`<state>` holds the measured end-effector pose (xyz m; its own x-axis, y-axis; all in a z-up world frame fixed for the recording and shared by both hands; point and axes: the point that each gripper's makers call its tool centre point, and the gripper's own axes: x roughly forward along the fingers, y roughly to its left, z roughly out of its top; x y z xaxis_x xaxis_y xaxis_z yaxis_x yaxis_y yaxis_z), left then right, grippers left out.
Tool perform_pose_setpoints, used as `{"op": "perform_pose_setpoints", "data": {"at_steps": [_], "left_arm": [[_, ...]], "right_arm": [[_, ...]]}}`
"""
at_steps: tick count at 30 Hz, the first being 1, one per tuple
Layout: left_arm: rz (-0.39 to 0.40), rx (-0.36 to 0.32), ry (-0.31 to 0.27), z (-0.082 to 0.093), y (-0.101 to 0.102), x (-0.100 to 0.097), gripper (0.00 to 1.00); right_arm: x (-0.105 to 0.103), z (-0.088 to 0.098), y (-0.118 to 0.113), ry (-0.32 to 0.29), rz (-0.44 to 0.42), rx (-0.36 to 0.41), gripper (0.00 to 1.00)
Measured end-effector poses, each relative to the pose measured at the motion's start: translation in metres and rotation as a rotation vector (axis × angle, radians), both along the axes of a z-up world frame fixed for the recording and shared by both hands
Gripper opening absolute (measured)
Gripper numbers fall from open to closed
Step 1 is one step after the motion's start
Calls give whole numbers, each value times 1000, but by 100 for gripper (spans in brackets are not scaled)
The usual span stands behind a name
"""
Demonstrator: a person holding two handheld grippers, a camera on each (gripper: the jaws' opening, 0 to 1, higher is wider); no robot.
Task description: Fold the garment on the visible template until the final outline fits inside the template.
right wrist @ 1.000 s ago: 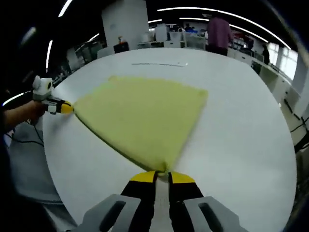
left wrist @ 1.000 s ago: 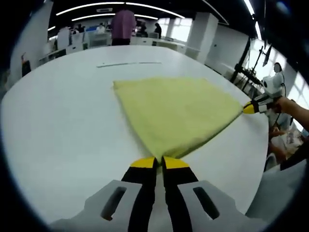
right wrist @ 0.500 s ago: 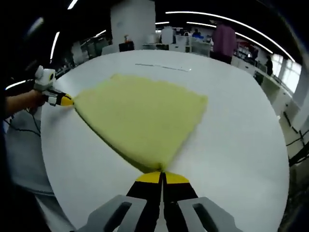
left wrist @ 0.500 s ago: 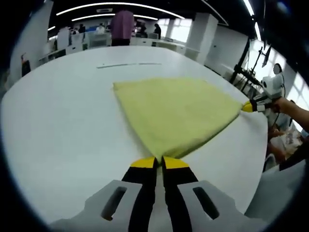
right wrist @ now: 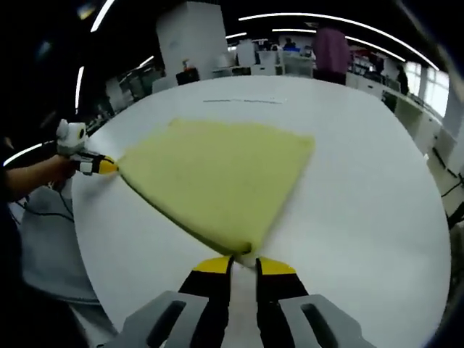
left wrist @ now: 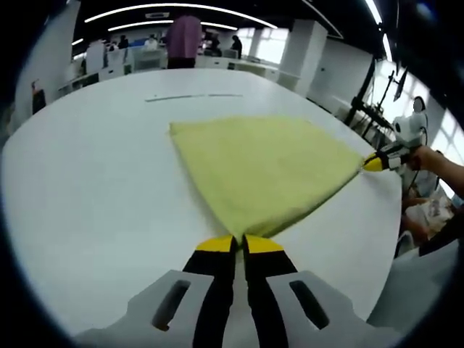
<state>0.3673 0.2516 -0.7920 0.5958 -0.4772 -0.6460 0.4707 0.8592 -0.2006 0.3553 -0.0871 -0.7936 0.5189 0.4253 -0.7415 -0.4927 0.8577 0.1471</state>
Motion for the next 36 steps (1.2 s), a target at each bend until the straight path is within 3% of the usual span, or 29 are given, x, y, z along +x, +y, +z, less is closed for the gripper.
{"op": "perform_pose_setpoints", "data": {"at_steps": [3,12,20,27,36], "left_arm": [[-2,1,1,0,0,0,1],[-6,0,7,0,-1,-1,1],[-3,-5,4,1,-1,-3,1],[-9,-4,10,1,-2,-10,0],[-13,-10,15,-1,-7,-26,0]], "right_arm": [[4,-2,0,-7,-6,-8,0],[6,-2,-1,-18,6,-23,0],[6,4,-8,-56,71,-80,0],[-7,-3,-11,-24,119,-106,0],[-16,-7,-17,-11,118,-121,0]]}}
